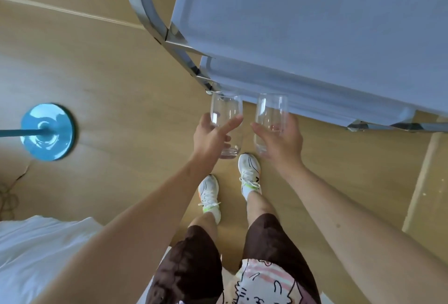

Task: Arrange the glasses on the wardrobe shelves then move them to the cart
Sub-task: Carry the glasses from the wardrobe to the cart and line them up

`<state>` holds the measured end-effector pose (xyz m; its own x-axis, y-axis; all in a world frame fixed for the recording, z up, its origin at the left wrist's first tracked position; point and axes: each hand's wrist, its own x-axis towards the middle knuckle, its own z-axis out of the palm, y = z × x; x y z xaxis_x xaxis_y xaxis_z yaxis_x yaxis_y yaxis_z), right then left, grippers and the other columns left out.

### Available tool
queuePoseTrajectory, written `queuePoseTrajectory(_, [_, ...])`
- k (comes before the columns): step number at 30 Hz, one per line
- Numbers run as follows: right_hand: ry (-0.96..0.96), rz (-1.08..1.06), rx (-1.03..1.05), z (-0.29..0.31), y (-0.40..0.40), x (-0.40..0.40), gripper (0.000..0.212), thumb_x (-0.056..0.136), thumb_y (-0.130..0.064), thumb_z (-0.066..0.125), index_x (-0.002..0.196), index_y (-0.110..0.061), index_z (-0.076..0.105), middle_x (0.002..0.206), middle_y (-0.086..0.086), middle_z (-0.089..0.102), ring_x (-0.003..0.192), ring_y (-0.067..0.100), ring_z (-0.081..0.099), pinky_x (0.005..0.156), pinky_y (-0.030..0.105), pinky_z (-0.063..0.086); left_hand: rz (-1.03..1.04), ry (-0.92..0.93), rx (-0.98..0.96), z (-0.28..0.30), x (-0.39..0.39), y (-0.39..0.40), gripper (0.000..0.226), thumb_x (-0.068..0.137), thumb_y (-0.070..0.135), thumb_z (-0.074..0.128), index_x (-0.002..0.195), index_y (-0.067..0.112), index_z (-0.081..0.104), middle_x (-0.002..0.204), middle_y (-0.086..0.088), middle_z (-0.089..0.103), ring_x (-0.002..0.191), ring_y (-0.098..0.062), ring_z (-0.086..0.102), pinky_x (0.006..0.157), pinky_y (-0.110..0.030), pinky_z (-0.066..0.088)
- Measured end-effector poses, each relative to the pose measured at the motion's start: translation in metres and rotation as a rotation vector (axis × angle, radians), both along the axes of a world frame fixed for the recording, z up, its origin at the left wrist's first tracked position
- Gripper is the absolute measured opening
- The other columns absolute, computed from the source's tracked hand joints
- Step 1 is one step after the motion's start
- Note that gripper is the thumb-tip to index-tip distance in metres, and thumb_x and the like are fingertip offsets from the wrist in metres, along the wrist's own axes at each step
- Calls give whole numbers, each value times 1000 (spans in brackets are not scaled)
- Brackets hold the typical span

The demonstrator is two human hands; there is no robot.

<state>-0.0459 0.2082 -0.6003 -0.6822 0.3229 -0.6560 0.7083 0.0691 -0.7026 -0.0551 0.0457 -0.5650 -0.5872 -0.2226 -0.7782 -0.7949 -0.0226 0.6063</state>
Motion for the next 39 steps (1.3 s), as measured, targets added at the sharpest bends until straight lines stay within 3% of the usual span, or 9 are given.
queuePoseTrajectory(3, [-1, -11, -36, -19, -5, -1, 71, 65, -44, 94, 123, -35, 54, 108, -1, 57, 93, 18, 69, 51, 39, 61, 4, -14, 20, -26, 5, -9, 77, 52, 65, 85, 112, 24, 58, 120, -20, 65, 80, -23, 70, 65, -46, 63])
queuePoseTrajectory(7, [32, 29, -27, -48, -7, 4, 76, 63, -45, 94, 124, -44, 49, 109, -3, 58, 94, 19, 69, 52, 40, 62, 3, 13, 51, -60, 10, -17, 76, 54, 62, 86, 112, 22, 58, 117, -19, 67, 78, -21, 70, 63, -37, 61])
queuePoseTrajectory(11, [99, 43, 7, -77, -7, 8, 80, 61, -52, 92, 128, -44, 48, 106, -8, 61, 92, 11, 68, 68, 52, 63, 20, 65, 107, -87, 7, -26, 73, 60, 58, 87, 114, 19, 59, 106, -15, 70, 80, -22, 70, 63, -37, 61])
queuePoseTrajectory(16, [235, 31, 30, -103, -9, 1, 87, 52, -64, 85, 128, -35, 52, 106, -6, 64, 82, -3, 66, 67, 26, 56, 28, 176, 152, -115, -5, -35, 73, 59, 57, 86, 115, 17, 63, 96, -3, 71, 79, -22, 70, 72, -38, 61])
queuePoseTrajectory(21, [330, -15, -24, -124, -17, -21, 87, 54, -60, 88, 128, -33, 52, 107, 1, 67, 94, 16, 71, 80, 47, 62, -22, 279, 184, -141, -24, -38, 65, 66, 52, 84, 118, 18, 64, 108, -13, 72, 81, -23, 71, 71, -36, 60])
queuePoseTrajectory(28, [478, -51, -25, -154, -24, -60, 84, 57, -57, 89, 128, -31, 53, 107, 6, 70, 96, 19, 72, 86, 55, 58, -66, 422, 217, -174, -63, -44, 65, 69, 52, 84, 123, 22, 62, 104, -6, 74, 85, -27, 74, 71, -39, 62])
queuePoseTrajectory(31, [562, -67, -27, -162, -25, -79, 77, 58, -56, 88, 123, -33, 55, 107, 9, 70, 95, 20, 72, 82, 50, 61, -69, 483, 205, -184, -85, -47, 70, 66, 57, 83, 123, 23, 62, 103, -8, 74, 88, -28, 75, 72, -41, 63])
queuePoseTrajectory(35, [686, -85, -50, -166, -22, -101, 73, 59, -54, 89, 120, -32, 56, 104, 11, 72, 82, 20, 72, 65, 29, 57, -101, 588, 220, -194, -109, -48, 70, 67, 60, 83, 123, 22, 62, 103, -10, 74, 89, -28, 75, 76, -41, 62])
queuePoseTrajectory(39, [796, -37, -15, -167, -22, -129, 78, 58, -54, 89, 123, -27, 55, 98, 9, 73, 76, 21, 72, 65, 33, 58, -119, 712, 268, -198, -135, -50, 72, 66, 59, 85, 122, 21, 61, 102, -12, 74, 82, -26, 74, 67, -36, 60])
